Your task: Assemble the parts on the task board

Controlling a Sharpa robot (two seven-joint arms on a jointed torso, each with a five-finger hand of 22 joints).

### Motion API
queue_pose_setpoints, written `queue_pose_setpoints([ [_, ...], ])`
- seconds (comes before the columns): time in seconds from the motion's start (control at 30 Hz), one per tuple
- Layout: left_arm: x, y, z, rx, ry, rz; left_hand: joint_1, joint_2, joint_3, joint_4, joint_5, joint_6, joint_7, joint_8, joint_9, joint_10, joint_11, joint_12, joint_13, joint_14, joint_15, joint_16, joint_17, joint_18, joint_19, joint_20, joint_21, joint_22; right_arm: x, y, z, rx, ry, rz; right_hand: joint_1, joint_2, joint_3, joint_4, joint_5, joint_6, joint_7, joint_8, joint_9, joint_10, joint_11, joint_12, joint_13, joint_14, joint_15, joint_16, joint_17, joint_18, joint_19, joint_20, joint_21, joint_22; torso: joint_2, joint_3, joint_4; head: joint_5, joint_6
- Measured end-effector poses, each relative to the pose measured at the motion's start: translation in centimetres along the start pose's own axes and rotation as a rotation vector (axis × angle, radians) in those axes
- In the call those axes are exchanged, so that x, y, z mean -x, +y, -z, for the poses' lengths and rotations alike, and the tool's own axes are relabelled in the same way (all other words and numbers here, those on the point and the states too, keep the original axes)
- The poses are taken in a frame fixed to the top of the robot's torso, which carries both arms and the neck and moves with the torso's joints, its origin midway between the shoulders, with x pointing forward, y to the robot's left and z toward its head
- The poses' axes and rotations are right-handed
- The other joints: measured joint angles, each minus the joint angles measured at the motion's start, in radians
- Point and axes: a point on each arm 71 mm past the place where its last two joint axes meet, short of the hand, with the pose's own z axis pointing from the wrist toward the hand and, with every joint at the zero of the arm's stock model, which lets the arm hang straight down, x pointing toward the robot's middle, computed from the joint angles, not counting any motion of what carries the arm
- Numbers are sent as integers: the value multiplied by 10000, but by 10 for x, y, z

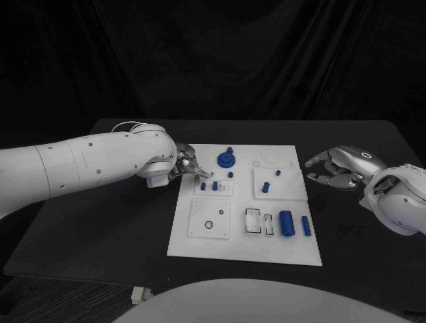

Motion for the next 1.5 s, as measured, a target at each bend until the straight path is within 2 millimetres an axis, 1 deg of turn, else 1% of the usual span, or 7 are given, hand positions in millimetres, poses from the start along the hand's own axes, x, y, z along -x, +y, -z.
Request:
queue_pose_setpoints([
  [0.23, 17, -12, 10, -972, -732, 128, 1311, -179, 128, -792, 151, -140, -46, 0, 21, 0, 0, 0, 0, 0, 0, 0, 0, 0, -92, -13, -54, 0, 0, -1, 1, -25, -5, 3, 0, 0, 29, -29, 68, 0, 0, 0, -8, 0, 0, 0, -1, 28, 28, 0, 0, 0, 0, 0, 0, -1, 6, -3, -3, -38, 0],
  [0.37, 27, -24, 17, -2266, -1465, 199, 2496, -334, 280, -1330, -176, -594, 164, -46, -9, -384, 204, -1296, 1, -29, 189, -539, 0, 245, -775, 98, -825, 0, 1, -2, 2, -37, -10, 3, 0, 0, 57, 0, 68, 0, 0, 0, -8, 0, 0, 0, -1, 28, 28, 0, 0, 0, 0, 0, 0, -1, 6, -3, -4, -51, 0],
  [0.43, 32, -30, 19, -3038, -1990, 41, 2855, -451, 281, -1353, -426, -721, 292, -46, -104, -2058, 304, -3157, -37, -966, 340, -1465, 0, 245, -1170, 196, -1229, 0, 1, -2, 2, -38, -13, 3, 0, 0, 57, 0, 68, 0, 0, 0, -8, 0, 0, 0, -1, 28, 28, 0, 0, 0, 0, 0, 0, -1, 7, -3, -4, -51, 0],
  [0.53, 39, -37, 22, -4027, -2734, -463, 3296, -806, 389, -981, -987, -917, 487, -54, -255, -5638, 611, -8429, -3008, -1599, 630, -2021, -268, 244, -1532, 424, -1512, 0, 1, -1, 2, -31, -18, -5, 0, 0, 57, 0, 68, 0, 0, 0, -8, 0, 0, 0, -1, 27, 27, 0, 0, 0, 0, 0, 0, -1, 8, -3, -4, -48, 0],
  [0.63, 43, -44, 23, -4759, -3250, -1045, 3628, -1008, 405, -809, -995, -1365, 599, -398, -518, -6383, 780, -9792, -4123, -1849, 730, -2154, -520, 245, -1575, 531, -1476, 0, 1, -1, 2, -27, -23, -16, 0, 0, 57, 0, 68, 0, 0, 0, -8, 0, 0, 0, -2, 27, 28, 0, 0, 0, 0, 0, 0, -1, 10, -3, -5, -57, 0],
  [0.9, 40, -53, 14, -5879, -3982, -2969, 4268, -1318, 473, -964, -465, -1822, 571, -1014, -1105, -7493, 760, -10342, -4761, -1595, 606, -1974, -415, 243, -941, 591, -637, 8, 1, -2, 2, -23, -38, -42, 0, 0, 57, 0, 68, 0, 0, 0, -7, 0, 0, 0, -2, 27, 27, 0, 0, 0, 0, 0, 0, -2, 10, -5, 2, -81, 0],
  [1.5, 9, -70, -12, -6685, -4086, -5043, 4462, -1752, 651, -862, -22, -2220, 504, -1372, -4856, -7791, 714, -11007, -6520, -1081, 517, -1732, -585, 223, 4, 502, 554, 6, 2, -2, 4, 9, -109, -71, 0, 0, 57, -1, 67, 0, 0, 0, -6, 0, 0, 0, -3, 27, 27, 0, 0, 0, 0, 0, 0, -2, 1, -5, 1, -60, 0],
])
